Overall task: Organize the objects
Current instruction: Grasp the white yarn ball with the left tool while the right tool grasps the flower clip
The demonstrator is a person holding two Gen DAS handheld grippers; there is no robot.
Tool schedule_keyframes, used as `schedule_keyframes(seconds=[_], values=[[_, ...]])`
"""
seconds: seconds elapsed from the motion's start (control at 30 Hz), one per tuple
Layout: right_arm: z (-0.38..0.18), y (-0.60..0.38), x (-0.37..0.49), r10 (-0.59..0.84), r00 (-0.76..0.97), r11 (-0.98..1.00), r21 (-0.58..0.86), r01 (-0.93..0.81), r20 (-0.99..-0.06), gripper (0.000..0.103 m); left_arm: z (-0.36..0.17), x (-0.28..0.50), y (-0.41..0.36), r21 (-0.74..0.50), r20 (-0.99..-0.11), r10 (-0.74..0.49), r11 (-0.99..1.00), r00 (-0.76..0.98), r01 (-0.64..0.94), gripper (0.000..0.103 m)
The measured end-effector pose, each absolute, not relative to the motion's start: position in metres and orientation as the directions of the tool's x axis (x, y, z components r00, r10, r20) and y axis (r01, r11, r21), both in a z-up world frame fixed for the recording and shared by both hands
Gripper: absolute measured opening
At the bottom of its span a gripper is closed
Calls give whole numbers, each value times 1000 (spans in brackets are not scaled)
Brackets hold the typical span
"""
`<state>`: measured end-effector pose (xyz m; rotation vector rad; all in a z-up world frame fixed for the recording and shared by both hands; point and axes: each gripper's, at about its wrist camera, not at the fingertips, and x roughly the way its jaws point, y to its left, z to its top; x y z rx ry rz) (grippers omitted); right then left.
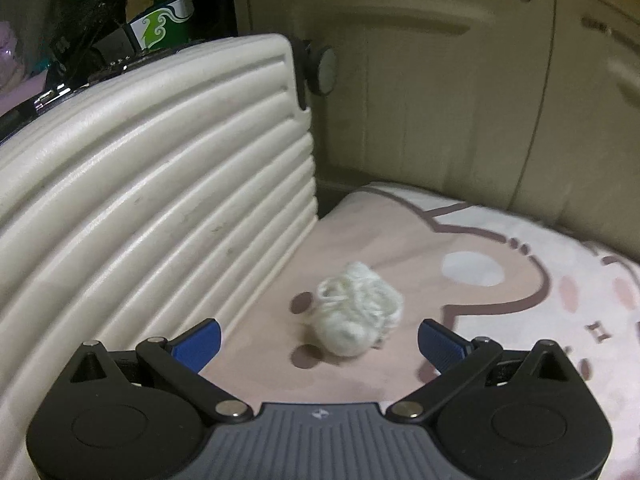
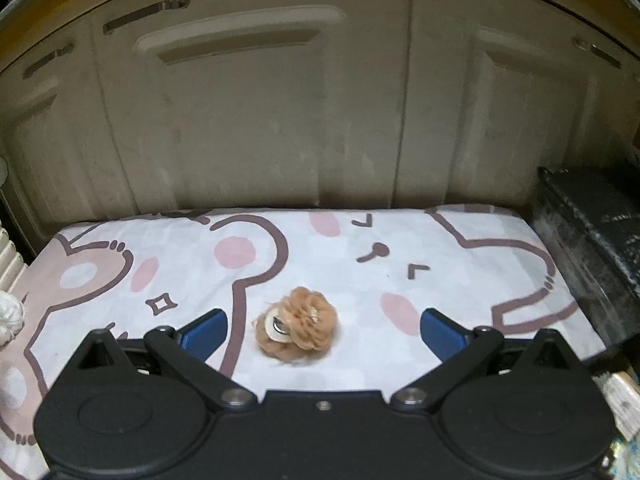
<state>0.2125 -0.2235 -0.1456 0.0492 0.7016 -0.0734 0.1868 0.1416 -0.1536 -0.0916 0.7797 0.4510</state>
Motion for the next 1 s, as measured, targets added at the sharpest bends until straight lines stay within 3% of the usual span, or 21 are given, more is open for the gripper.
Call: schedule_keyframes(seconds=[0.47,0.83,1.0], values=[[-177,-199,240,-97,740,995,-72,66,-666,102,-179,209,153,180,-682,370,921,631,-345,103],[-190,-190,253,-66,726,994,-106,-9,-684,84,-189,221,169,101,-721,302,936,623,-337,103],[-193,-186,254,-26,729,995,-87,-46,-684,65,-190,223,175,38,-735,259,939,626,-343,97]])
